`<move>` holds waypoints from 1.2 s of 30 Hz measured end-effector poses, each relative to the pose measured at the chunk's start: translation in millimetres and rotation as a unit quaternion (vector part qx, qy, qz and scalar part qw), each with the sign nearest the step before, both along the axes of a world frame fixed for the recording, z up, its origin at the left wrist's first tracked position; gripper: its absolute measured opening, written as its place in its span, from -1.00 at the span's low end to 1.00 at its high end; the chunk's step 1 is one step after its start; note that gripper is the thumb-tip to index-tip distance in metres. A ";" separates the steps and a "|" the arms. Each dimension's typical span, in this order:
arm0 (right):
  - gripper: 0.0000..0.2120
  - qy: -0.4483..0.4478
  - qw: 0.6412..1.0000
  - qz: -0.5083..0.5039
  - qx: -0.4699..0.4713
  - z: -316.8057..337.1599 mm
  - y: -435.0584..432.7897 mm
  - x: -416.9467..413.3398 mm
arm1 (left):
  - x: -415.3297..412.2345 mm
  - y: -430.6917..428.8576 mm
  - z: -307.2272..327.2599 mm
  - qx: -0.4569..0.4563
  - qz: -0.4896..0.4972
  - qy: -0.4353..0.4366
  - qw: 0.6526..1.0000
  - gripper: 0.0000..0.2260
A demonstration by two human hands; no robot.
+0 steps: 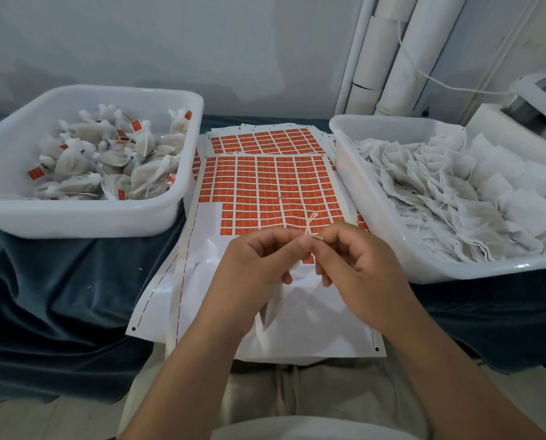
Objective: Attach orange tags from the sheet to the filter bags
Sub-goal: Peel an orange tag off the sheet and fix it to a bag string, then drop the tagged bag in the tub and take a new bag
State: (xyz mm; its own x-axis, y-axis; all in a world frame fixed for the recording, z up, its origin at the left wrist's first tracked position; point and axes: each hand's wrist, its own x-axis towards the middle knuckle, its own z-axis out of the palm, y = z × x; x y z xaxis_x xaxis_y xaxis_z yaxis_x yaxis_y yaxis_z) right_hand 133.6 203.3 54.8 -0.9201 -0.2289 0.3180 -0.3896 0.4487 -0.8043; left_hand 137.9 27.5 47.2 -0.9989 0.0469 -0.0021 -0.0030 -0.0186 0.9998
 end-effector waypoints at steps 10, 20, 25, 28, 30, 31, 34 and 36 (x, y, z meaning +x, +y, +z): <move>-0.75 0.013 0.995 -0.037 0.094 1.4 -1.9 3.4 | -5.1 4.4 16.6 -0.144 0.088 0.085 0.982 -0.89; -0.69 0.076 0.984 -0.047 0.152 12.1 9.1 2.0 | -92.2 -125.1 94.2 -0.288 0.406 0.182 0.848 -0.67; -0.70 0.110 0.978 -0.058 0.166 22.4 22.9 -1.6 | -128.2 -184.6 69.6 -0.521 0.259 -0.010 0.813 -0.79; -0.72 0.085 0.978 -0.078 0.175 31.1 40.2 -7.8 | -130.2 -187.1 59.4 -0.600 0.134 -0.129 0.778 -0.72; -0.75 0.073 0.975 -0.127 0.166 38.3 58.9 -14.9 | -128.6 -187.0 58.4 -0.594 0.142 -0.112 0.784 -0.66; -0.76 0.079 0.969 -0.163 0.169 41.5 71.6 -18.8 | -125.4 -186.4 59.8 -0.571 0.171 -0.085 0.798 -0.66; -0.54 0.025 0.930 -0.223 0.290 45.4 112.0 -29.0 | -108.5 -177.4 65.7 -0.497 0.283 0.036 0.820 -0.70; -0.23 -0.095 0.898 -0.240 0.356 45.4 128.6 -30.2 | -93.4 -161.3 72.5 -0.419 0.310 0.092 0.848 -0.69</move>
